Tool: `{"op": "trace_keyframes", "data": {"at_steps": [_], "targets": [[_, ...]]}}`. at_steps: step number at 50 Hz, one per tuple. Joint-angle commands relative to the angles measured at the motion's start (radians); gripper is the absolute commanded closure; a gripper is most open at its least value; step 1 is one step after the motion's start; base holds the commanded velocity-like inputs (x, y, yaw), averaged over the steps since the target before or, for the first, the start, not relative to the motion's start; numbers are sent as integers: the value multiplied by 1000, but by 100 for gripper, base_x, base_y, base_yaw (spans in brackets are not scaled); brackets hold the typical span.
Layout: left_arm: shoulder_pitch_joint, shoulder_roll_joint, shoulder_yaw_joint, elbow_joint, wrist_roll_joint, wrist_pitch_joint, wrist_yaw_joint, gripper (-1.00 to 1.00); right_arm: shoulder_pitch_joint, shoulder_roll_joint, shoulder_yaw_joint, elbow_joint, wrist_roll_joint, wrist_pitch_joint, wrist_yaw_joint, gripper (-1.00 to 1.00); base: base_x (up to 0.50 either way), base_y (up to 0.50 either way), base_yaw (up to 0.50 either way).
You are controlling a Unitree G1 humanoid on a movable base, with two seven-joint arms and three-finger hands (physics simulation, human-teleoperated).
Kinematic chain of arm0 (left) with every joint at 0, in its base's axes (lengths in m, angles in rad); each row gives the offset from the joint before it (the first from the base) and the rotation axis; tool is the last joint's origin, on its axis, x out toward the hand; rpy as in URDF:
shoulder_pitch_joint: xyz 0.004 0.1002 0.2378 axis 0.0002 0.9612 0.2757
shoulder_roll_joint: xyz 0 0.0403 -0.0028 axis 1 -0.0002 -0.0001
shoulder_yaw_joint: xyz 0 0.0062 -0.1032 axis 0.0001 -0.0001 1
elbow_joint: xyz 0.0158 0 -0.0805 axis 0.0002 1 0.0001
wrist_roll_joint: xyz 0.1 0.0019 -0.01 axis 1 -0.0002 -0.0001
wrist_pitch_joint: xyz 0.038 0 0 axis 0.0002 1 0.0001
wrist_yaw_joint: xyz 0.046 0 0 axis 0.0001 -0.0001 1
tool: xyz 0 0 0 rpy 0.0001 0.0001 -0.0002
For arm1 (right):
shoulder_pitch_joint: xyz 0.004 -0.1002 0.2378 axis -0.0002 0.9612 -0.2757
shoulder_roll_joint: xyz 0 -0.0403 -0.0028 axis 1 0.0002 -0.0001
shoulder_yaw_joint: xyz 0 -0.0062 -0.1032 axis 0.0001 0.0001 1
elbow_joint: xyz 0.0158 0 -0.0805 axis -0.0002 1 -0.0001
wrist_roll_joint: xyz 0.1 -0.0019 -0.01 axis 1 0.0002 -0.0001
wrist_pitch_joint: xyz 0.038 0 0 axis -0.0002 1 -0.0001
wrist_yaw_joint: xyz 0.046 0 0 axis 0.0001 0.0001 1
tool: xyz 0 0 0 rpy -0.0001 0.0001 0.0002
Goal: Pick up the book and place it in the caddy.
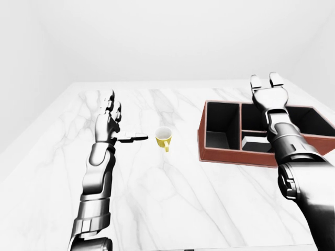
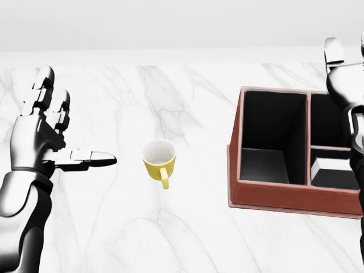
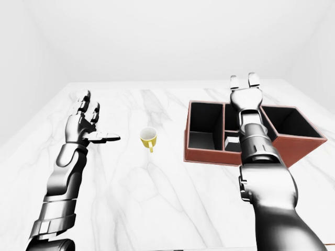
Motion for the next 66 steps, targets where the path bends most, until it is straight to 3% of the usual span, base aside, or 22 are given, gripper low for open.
{"op": "trace_keyframes", "data": {"at_steps": [1,3,10,21,27,36,39,41,51,52,53,58,59,66], "targets": [[-27,1,-6,28,-5,0,-1,-100,-42,-8,-1,-105,43,-104,52,-100,0,0,0],[-36,0,-8,39,-5,0,-1,-100,-34,-11,-12,-150,65,-121,72,-100,0,0,0],[-68,-6,-20,71,-8,0,-8,-100,109,-14,-88,-467,185,-121,197,-100,0,0,0],[-99,-19,-42,100,-5,0,-38,-100,356,52,-192,-956,400,-120,346,-100,0,0,0],[-94,-27,-48,91,-2,0,-46,-100,463,89,-241,-1213,534,-69,431,-100,0,0,0],[-26,-33,-43,-94,-1,0,-23,-100,590,109,-305,-1477,685,-3,503,-100,0,0,0],[-12,-28,-33,-123,-3,0,-21,-100,640,121,-341,-1589,738,39,537,-100,0,0,0],[-10,-24,-26,-135,-6,0,-18,-100,669,129,-359,-1642,778,54,546,-100,0,0,0],[-4,-18,-18,-176,-21,0,-6,-100,856,261,-388,-1938,950,54,533,-100,0,0,0],[-3,-19,-17,-176,-24,0,-7,-100,890,288,-386,-1974,967,52,529,-100,0,0,0],[4,-20,-18,-178,-23,0,-10,-100,924,314,-392,-1992,991,22,510,-100,0,0,0],[19,-21,-19,-221,-26,0,-11,-100,954,339,-420,-2074,1052,30,504,-100,0,0,0],[24,-21,-18,-238,-28,0,-11,-100,946,336,-443,-2146,1090,54,532,-100,0,0,0],[51,-17,-5,-347,-42,0,1,-100,989,362,-482,-2210,1174,54,505,-100,0,0,0]]}}
